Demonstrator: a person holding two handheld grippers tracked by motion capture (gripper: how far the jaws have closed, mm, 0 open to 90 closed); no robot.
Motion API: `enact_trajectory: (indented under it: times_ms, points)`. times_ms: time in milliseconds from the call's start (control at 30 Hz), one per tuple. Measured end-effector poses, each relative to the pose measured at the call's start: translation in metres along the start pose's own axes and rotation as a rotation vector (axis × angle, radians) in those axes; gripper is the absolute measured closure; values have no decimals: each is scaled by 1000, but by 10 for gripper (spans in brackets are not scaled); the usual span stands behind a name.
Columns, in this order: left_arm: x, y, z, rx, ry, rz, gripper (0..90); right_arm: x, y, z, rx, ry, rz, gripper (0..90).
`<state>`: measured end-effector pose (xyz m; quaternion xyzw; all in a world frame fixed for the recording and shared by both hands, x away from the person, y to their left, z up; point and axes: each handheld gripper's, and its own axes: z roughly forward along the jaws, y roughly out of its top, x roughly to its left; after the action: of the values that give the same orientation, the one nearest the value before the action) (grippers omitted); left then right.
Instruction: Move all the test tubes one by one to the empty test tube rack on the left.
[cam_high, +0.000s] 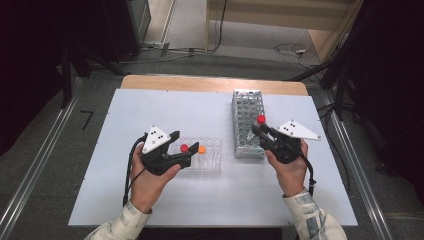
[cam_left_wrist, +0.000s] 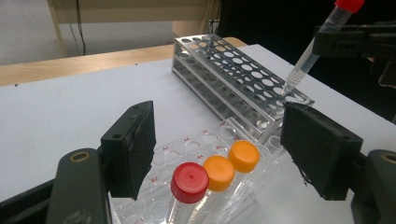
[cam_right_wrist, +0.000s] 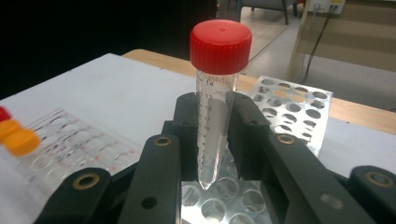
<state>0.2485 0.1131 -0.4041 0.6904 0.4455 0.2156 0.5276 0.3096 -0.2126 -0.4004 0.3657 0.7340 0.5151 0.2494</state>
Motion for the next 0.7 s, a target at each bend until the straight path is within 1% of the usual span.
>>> enact_trajectory:
  times_ms: [133, 400, 433, 700]
  points:
    - [-2, 0, 0, -1, -5, 1, 280, 8, -6, -5, 15, 40, -3, 714]
    - [-9, 0, 0, 5, -29, 15, 289, 21, -21, -10, 53, 92, -42, 714]
    - [-10, 0, 0, 3, -30, 17, 292, 24, -23, -10, 59, 100, -41, 714]
    - [-23, -1, 2, 9, -81, 40, 292, 43, -34, -11, 95, 173, -76, 714]
